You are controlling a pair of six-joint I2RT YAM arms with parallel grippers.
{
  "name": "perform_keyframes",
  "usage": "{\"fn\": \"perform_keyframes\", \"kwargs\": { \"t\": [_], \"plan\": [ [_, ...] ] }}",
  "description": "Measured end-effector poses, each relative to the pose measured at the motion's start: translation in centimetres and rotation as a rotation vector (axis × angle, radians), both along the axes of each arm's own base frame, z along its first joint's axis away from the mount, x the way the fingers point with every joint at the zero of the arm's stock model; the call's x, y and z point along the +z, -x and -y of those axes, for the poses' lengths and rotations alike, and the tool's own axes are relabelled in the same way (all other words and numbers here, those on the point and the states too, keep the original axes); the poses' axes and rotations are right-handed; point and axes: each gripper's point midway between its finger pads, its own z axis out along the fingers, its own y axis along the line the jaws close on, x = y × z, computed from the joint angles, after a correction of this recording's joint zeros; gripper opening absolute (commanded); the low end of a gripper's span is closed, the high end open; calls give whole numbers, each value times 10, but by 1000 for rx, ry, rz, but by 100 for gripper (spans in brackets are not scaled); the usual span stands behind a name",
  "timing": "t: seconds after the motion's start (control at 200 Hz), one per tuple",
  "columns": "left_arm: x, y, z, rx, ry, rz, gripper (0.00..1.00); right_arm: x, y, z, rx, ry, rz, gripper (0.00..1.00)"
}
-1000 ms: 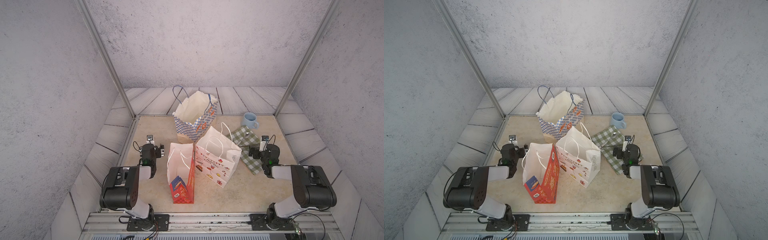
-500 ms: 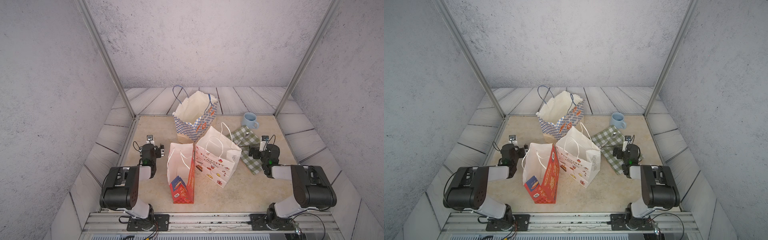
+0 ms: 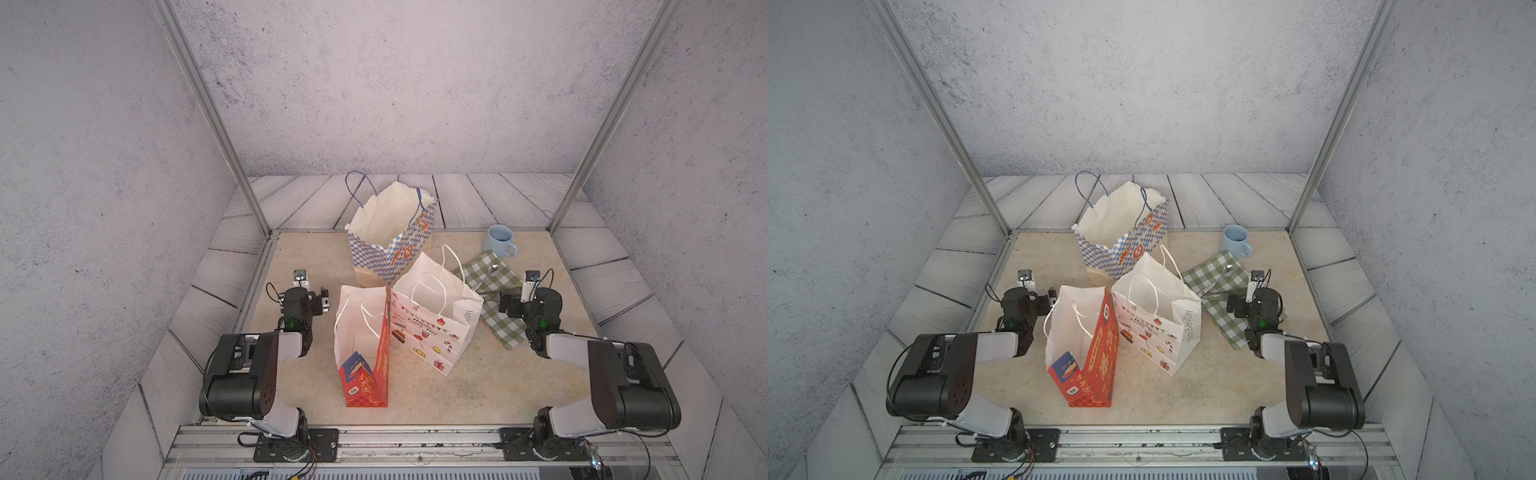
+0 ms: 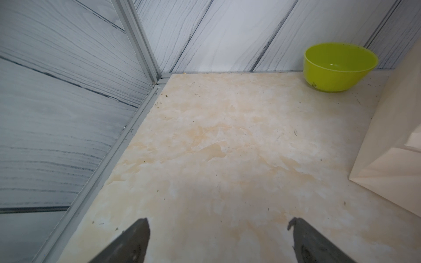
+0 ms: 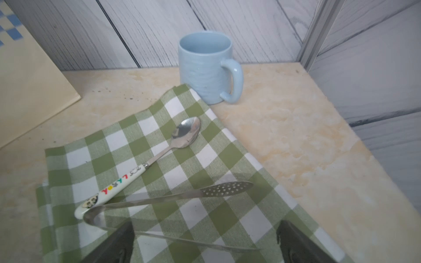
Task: Put away the paper bag
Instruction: Pick up the paper bag from the center of the board.
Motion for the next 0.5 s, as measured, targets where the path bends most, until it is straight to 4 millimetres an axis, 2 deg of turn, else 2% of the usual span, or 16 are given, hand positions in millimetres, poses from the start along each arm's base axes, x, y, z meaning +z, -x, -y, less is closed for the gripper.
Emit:
{"fn": "perform_keyframes", "kwargs": {
  "t": [0.11, 0.17, 0.24, 0.325, 0.5],
  "plan": [
    [18, 6, -3, 15, -2, 6, 99, 60, 5, 3, -35, -33, 105, 99],
    [37, 8, -5, 27, -1, 34, 99, 91, 6, 5, -59, -66, 148, 99],
    [62, 10, -7, 43, -1, 79, 99, 114, 8, 6, -83, -113, 159, 99],
    [89, 13, -11, 69, 11, 134, 99, 127, 12, 3, -85, -171, 135, 99],
    [125, 17, -15, 104, 39, 135, 99, 129, 25, -12, -44, -275, 48, 99]
  ]
}}
